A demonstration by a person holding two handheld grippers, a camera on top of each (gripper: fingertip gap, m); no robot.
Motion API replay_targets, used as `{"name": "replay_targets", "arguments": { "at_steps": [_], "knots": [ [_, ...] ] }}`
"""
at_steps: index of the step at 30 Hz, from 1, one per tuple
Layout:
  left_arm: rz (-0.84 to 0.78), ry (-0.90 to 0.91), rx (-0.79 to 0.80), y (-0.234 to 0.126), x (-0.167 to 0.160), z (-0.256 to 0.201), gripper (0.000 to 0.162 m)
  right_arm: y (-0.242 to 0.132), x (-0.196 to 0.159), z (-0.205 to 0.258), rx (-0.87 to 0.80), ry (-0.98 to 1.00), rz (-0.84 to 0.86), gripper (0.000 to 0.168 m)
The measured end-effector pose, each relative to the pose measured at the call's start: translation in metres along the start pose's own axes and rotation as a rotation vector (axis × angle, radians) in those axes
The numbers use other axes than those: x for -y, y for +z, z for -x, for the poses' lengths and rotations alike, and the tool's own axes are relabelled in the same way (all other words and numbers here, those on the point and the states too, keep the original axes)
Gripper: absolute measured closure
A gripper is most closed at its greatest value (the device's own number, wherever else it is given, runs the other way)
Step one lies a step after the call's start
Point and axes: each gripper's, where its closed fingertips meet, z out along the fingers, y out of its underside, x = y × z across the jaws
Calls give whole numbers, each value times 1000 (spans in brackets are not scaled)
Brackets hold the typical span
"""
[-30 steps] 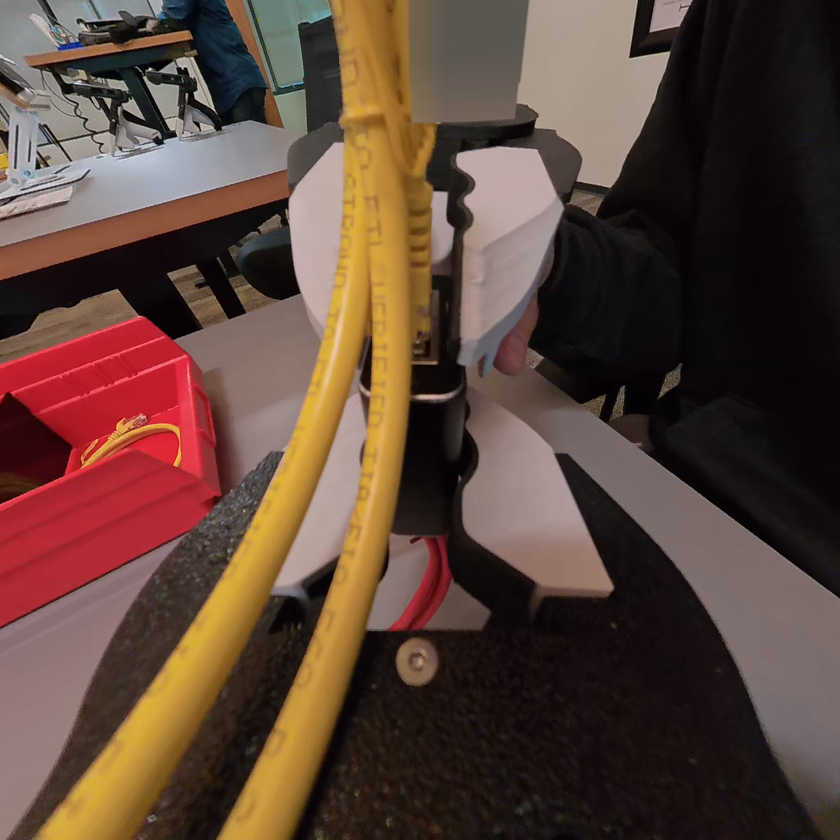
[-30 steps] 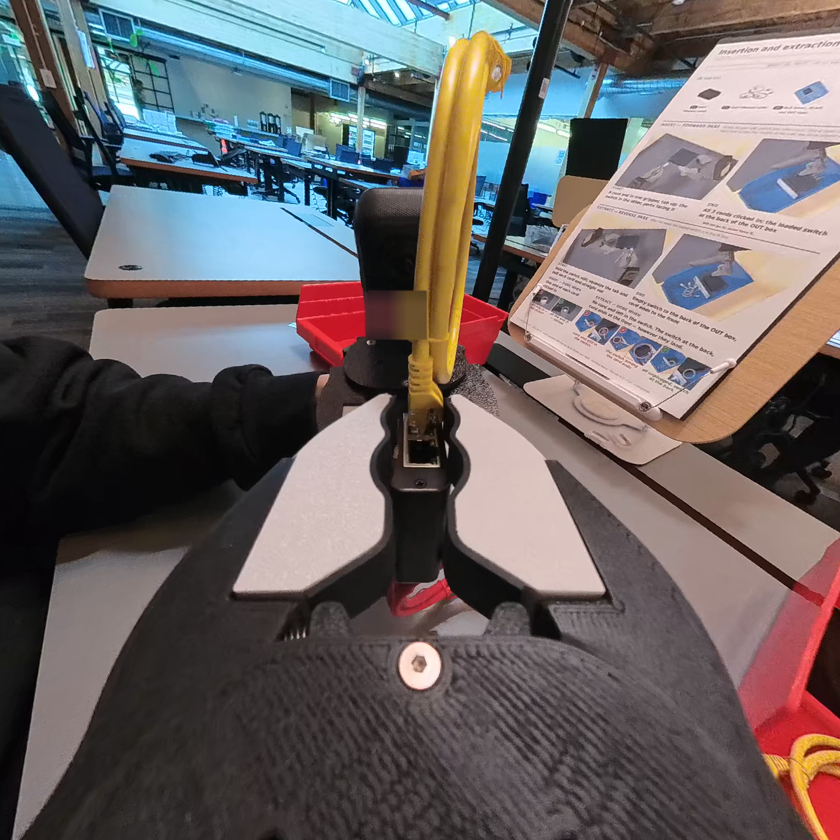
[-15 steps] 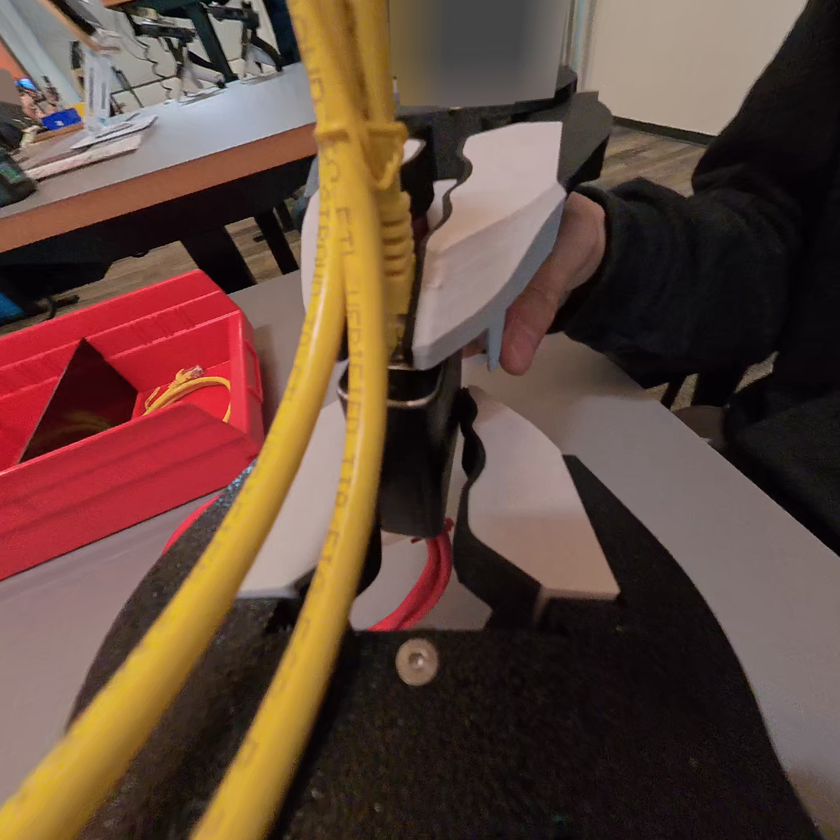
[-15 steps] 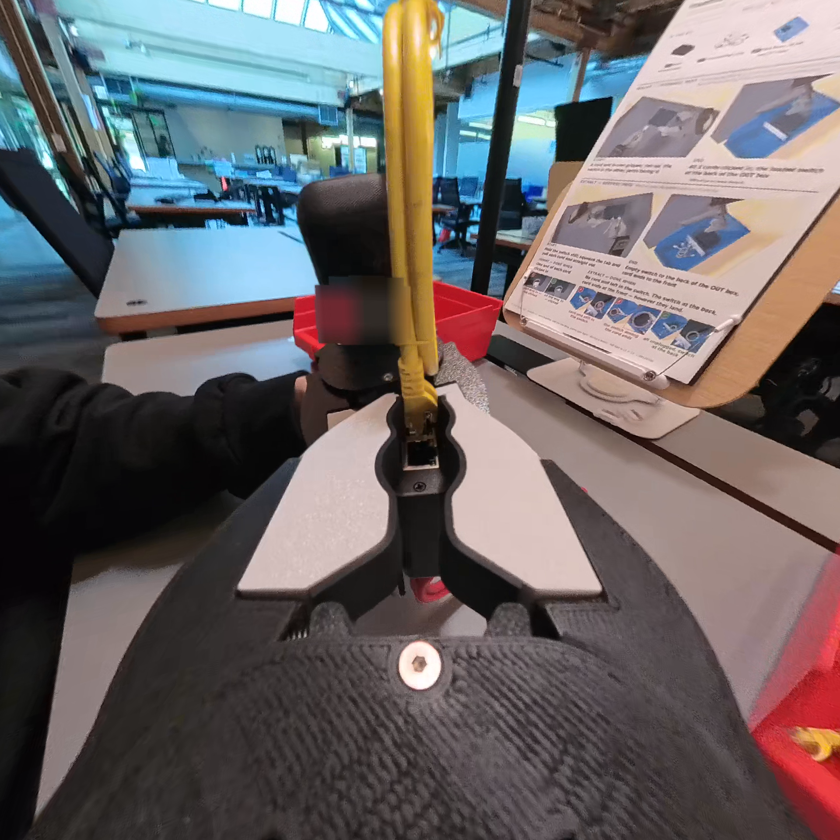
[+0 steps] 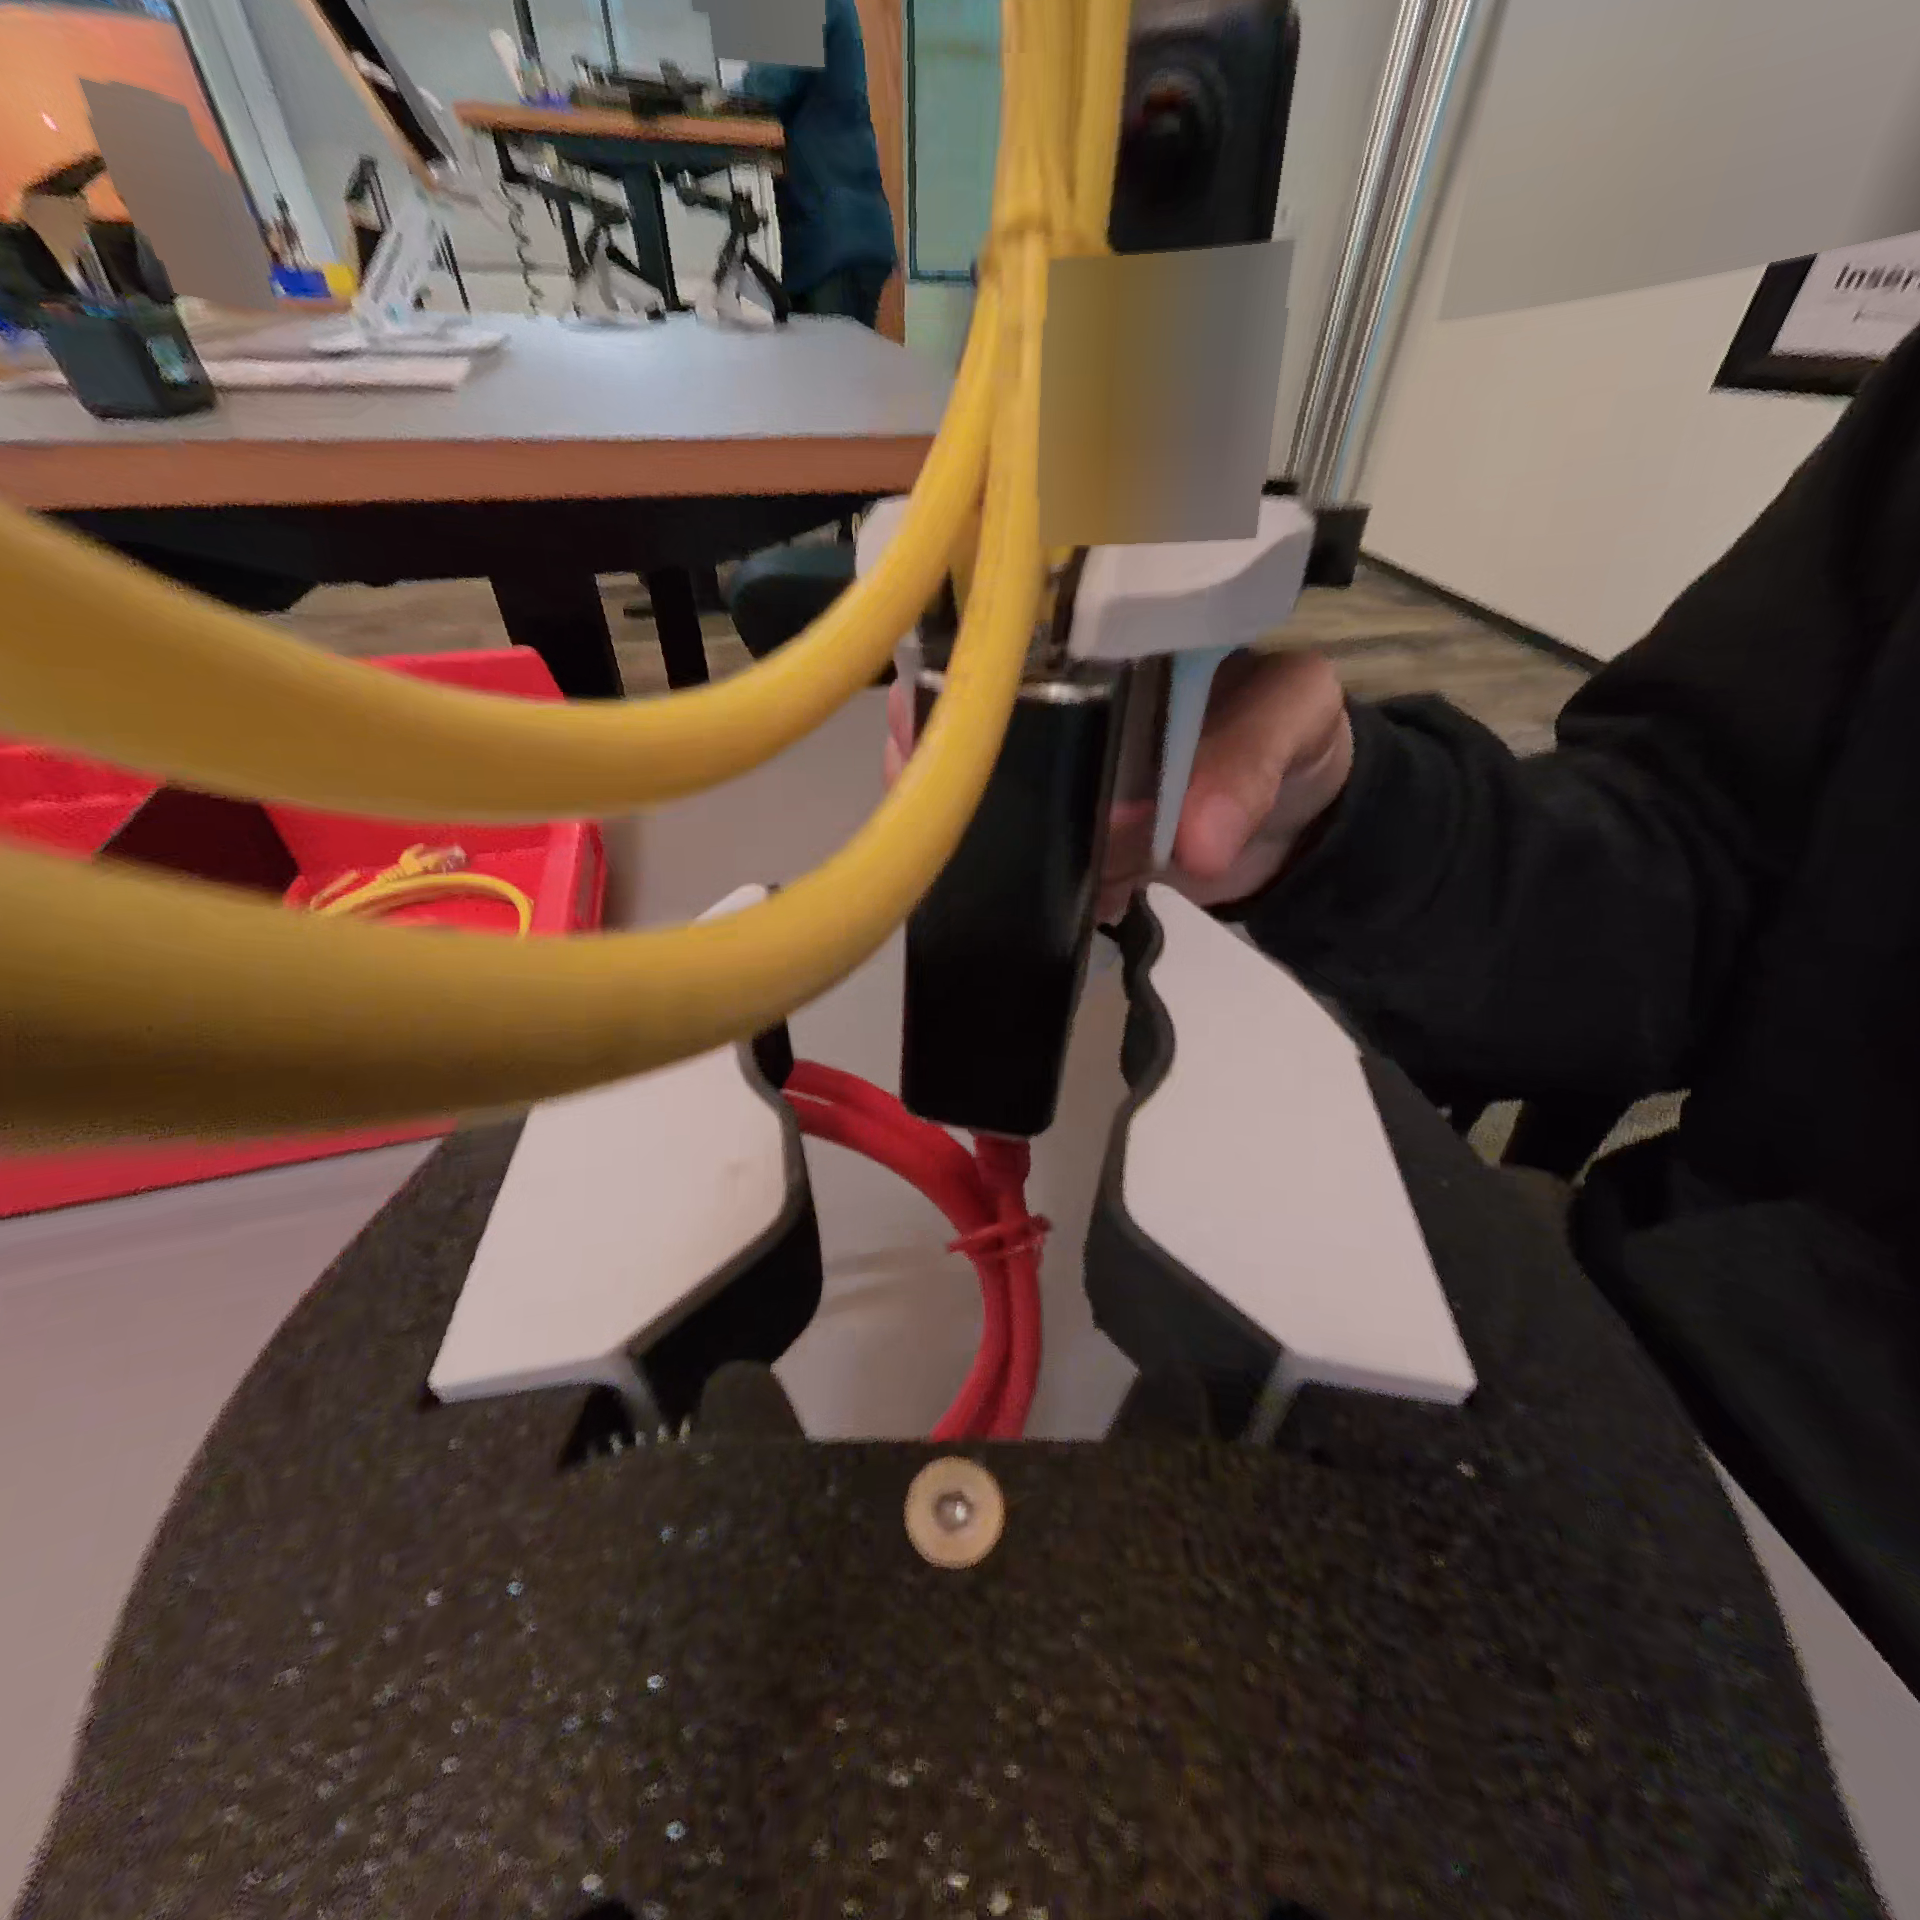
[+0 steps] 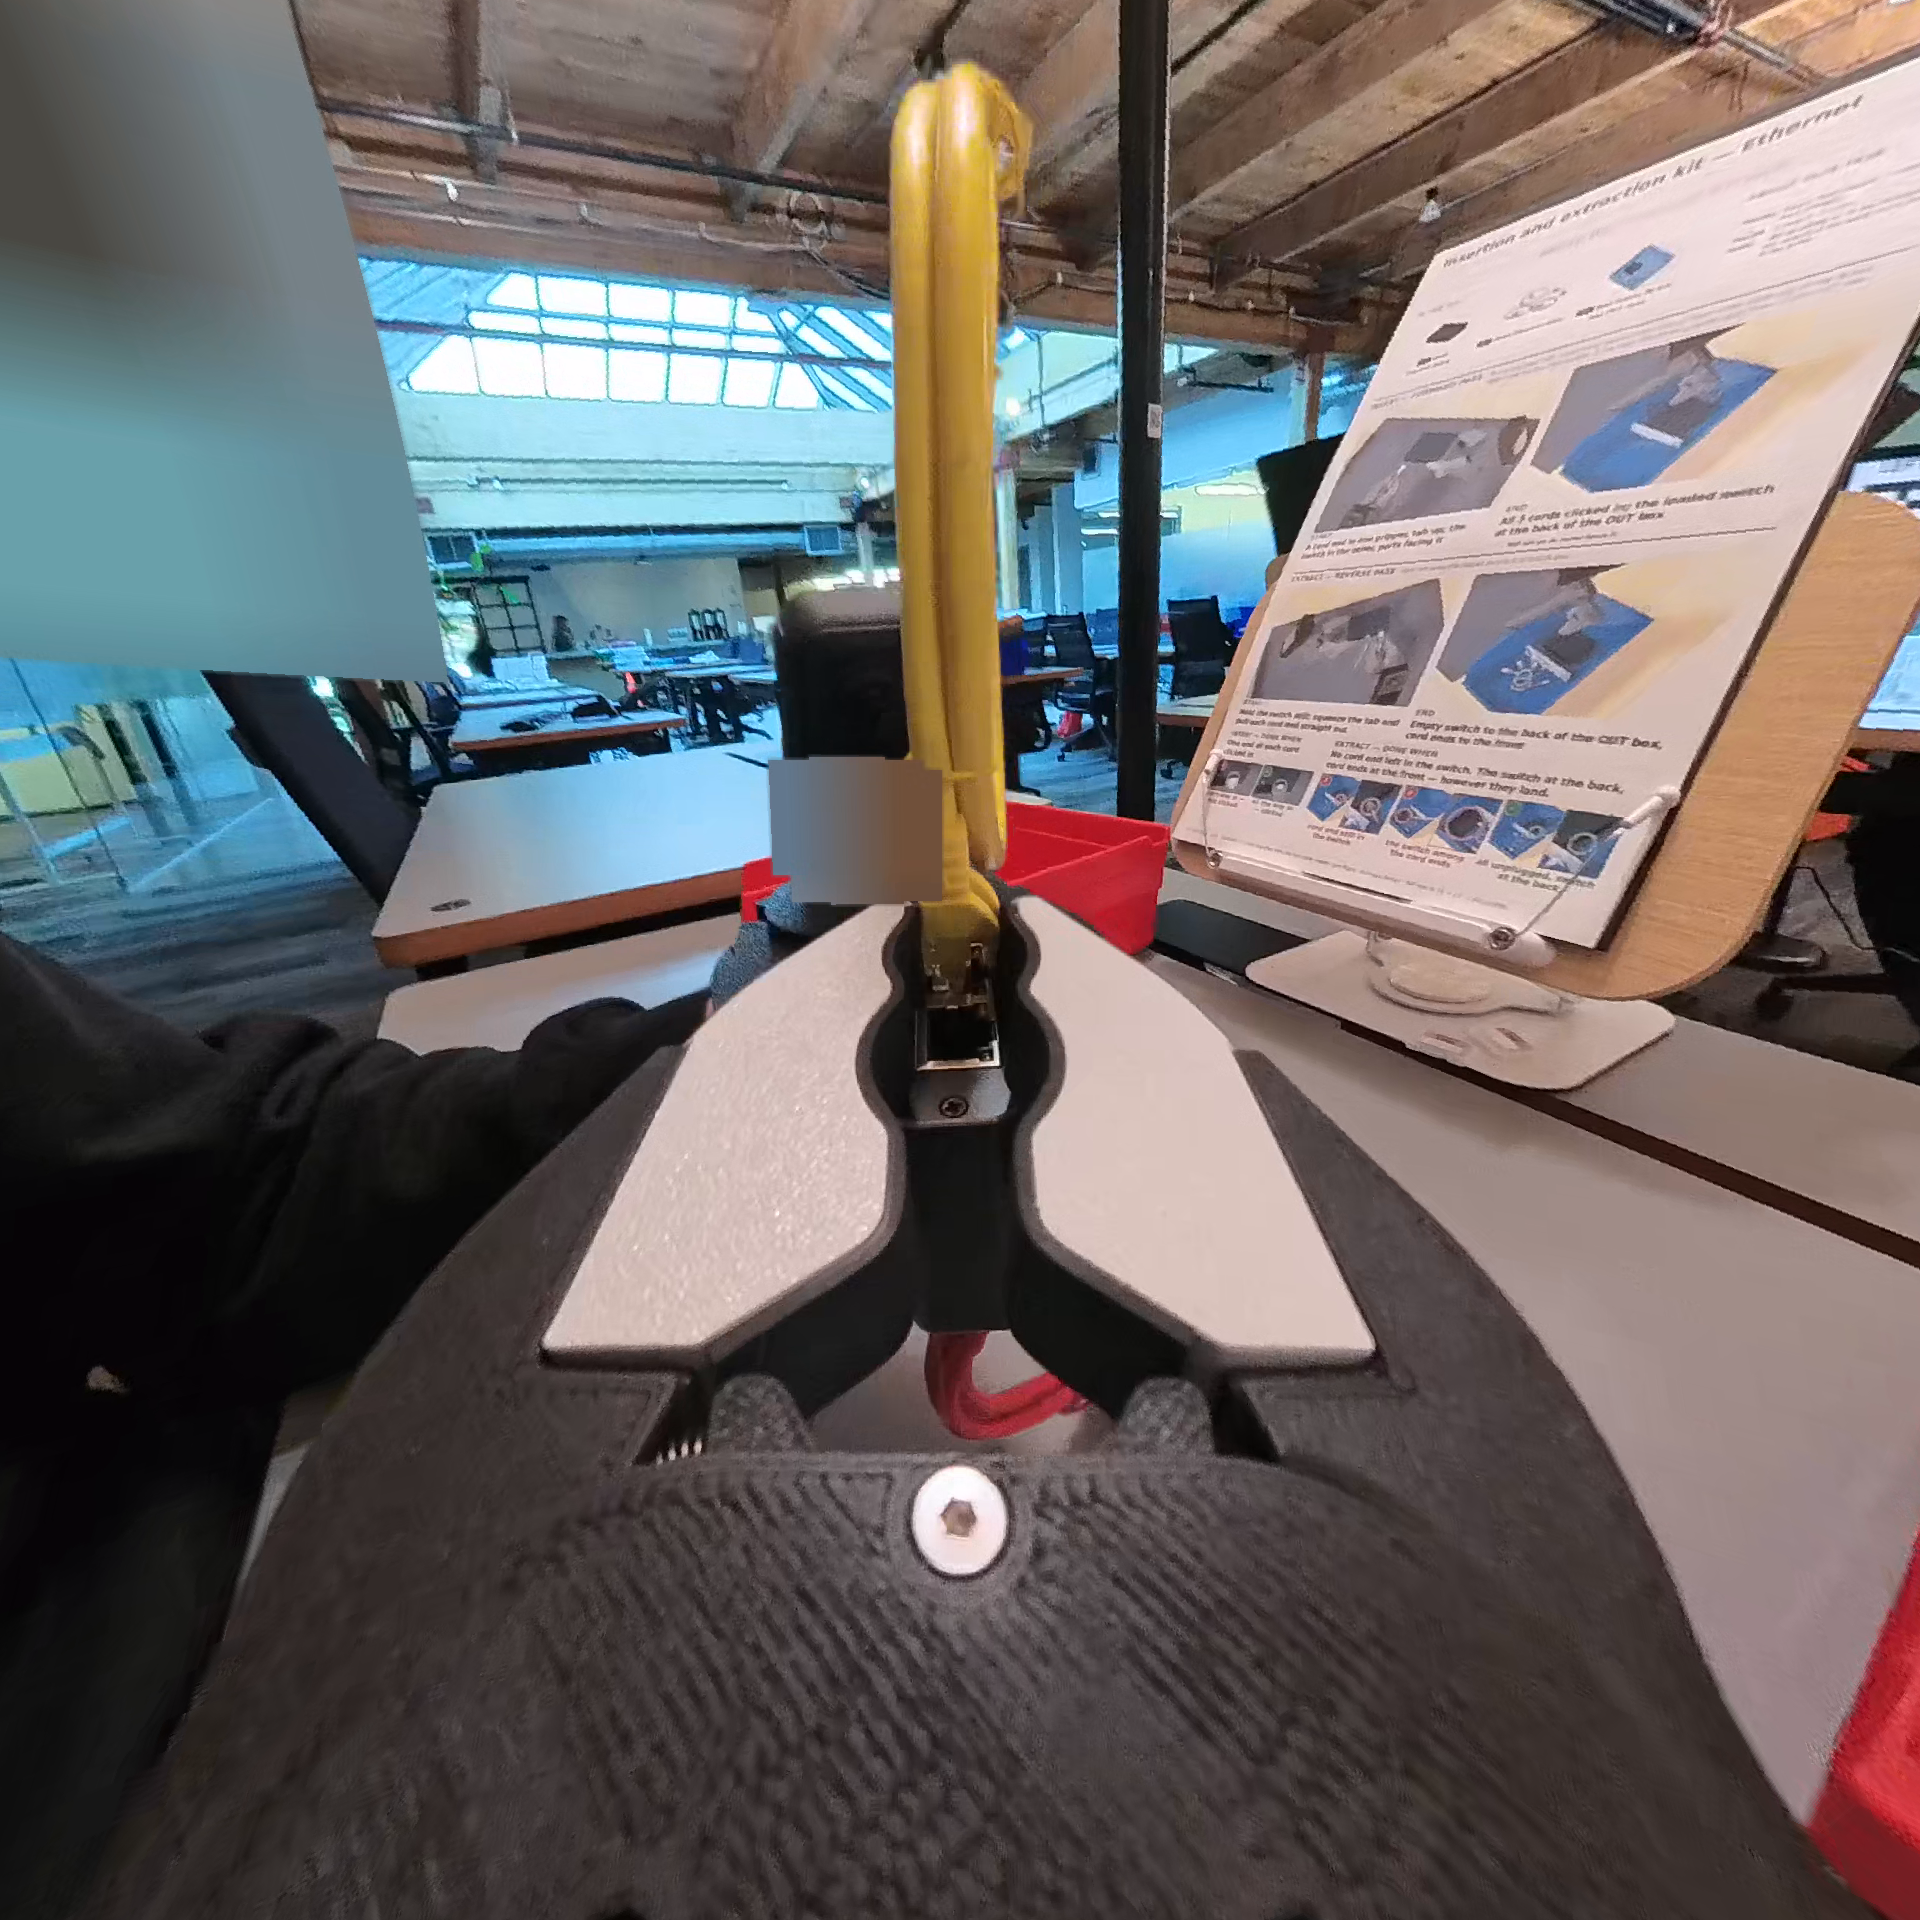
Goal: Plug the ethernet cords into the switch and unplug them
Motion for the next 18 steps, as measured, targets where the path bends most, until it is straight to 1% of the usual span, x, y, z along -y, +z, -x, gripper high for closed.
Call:
{"name": "replay_targets", "arguments": {
  "at_steps": [2,3,4,6,8,14,18],
  "knots": [
    [60,27,0,3,-7,-2,101,2,2,1,6,19,-21,154],
    [84,59,4,5,-9,-4,105,3,1,2,16,26,-23,154],
    [106,103,9,6,-10,-6,115,4,-1,3,24,29,-16,154],
    [144,192,36,7,-13,-5,121,5,-3,3,23,15,-8,154],
    [159,189,22,5,-13,-7,127,4,-3,6,43,2,-3,154],
    [276,234,82,0,-24,2,132,5,-10,8,69,-43,24,154],
    [312,204,105,-2,-26,5,134,5,-10,5,62,-26,16,153]
  ]
}}
